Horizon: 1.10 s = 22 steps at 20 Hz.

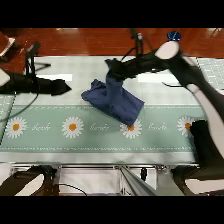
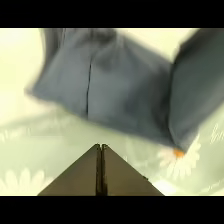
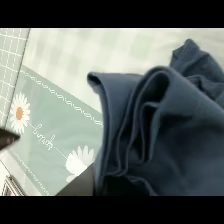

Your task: Fold the shirts.

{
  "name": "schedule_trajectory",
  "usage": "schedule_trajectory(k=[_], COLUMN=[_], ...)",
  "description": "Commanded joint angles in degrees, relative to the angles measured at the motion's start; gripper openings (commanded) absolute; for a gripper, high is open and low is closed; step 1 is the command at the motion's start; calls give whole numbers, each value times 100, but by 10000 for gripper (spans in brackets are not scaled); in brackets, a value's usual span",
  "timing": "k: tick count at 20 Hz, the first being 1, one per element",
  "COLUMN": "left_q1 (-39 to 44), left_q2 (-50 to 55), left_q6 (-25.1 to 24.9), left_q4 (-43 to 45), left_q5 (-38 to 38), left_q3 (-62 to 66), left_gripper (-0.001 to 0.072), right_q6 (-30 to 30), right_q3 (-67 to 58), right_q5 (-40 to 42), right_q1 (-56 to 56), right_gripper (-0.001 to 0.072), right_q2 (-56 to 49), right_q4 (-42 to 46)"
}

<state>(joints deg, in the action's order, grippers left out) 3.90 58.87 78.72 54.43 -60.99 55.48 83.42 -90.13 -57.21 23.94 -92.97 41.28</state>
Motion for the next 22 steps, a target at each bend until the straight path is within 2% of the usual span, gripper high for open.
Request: schedule_trajectory(k=[1, 5, 6, 7, 10, 13, 15, 17, 19, 21, 22], left_q1=[111, 492, 570, 623, 535, -90, -560, -885, -960, -883, -807], left_q2=[-385, -376, -376, -376, -382, -437, -592, -776, -883, -876, -879], left_q6=[-24, -20, 0, 0, 216, 181, 118, 13, 13, 15, 17], left_q4=[-149, -354, -374, -400, -407, -407, -380, -382, -382, -389, -393], left_q5=[334, 938, 1056, 1169, 1388, 968, 656, 518, 542, 568, 651], left_q3=[-1073, -1755, -1845, -1923, -1926, -1735, -1718, -1718, -1718, -1725, -1759], left_gripper=[12, 12, 12, 12, 13, 13, 13, 13, 13, 12, 13], right_q6=[195, 472, 529, 468, 293, 341, 476, 688, 1141, 1967, 2566], right_q3=[-699, -1303, -1379, -1414, -1432, -1429, -1401, -1045, 76, 1845, 2855], right_q5=[79, 168, 254, 293, -177, -1408, -2225, -2658, -2245, -1139, -498], right_q1=[354, 409, 428, 457, 367, -315, -857, -1224, -1456, -1670, -1751], right_gripper=[22, 24, 149, 421, 412, 412, 412, 412, 412, 412, 412], right_q2=[-975, -1617, -1727, -1816, -1707, -1104, -356, 645, 1893, 3193, 3788], right_q4=[-90, -94, -162, -352, -468, 160, 1294, 3042, 4415, 4955, 5071])
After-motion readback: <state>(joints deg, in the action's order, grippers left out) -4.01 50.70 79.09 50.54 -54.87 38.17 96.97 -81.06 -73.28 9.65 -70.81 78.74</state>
